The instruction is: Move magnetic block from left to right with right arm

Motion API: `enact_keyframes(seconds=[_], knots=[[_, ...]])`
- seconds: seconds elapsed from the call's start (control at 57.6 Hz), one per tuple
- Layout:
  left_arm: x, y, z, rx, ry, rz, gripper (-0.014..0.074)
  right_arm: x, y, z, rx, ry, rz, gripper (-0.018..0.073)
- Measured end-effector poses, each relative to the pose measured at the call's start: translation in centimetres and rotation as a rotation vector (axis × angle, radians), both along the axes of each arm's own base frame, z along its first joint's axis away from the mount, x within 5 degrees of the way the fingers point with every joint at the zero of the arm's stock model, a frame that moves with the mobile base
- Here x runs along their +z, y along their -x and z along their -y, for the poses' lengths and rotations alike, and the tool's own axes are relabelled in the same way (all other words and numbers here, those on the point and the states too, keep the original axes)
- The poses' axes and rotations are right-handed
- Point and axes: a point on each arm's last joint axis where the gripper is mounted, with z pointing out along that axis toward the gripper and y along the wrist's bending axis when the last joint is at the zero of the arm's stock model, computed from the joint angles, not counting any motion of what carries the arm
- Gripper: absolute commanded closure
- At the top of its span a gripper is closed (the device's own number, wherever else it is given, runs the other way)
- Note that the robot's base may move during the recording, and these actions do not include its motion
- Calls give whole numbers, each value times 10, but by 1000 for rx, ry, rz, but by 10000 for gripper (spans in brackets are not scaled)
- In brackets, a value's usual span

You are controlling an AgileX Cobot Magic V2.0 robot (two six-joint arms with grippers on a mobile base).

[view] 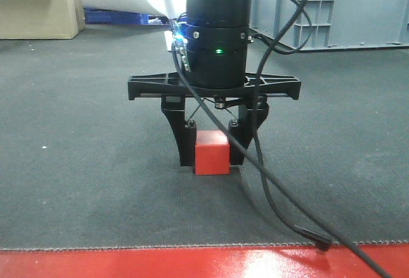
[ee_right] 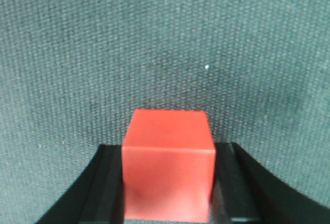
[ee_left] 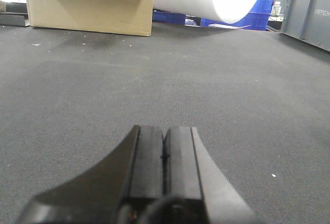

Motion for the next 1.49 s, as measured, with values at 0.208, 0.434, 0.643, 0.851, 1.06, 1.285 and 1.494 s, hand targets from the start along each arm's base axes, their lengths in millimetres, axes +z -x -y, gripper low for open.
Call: enact_keyframes(seconds=[0.208, 0.434, 0.643, 0.851, 1.06, 1.285, 1.494], knots=[[0, 0, 0, 0, 0, 0, 722, -4, -1, -1, -4, 7, -9, 62], [0, 0, 0, 0, 0, 0, 722, 16, 2, 3, 0, -14, 40, 62], [0, 0, 0, 0, 0, 0, 722, 61, 11, 16, 31, -45, 157, 62], [0, 0, 0, 0, 0, 0, 722, 97, 23, 40, 135, -82, 281, 147], [0, 0, 0, 0, 0, 0, 722, 103, 46, 91, 210, -79, 392, 446], [0, 0, 0, 0, 0, 0, 722, 99, 76, 175, 105, -53, 548, 520], [0, 0, 0, 0, 0, 0, 722, 91, 114, 237, 49, 26, 767, 520]])
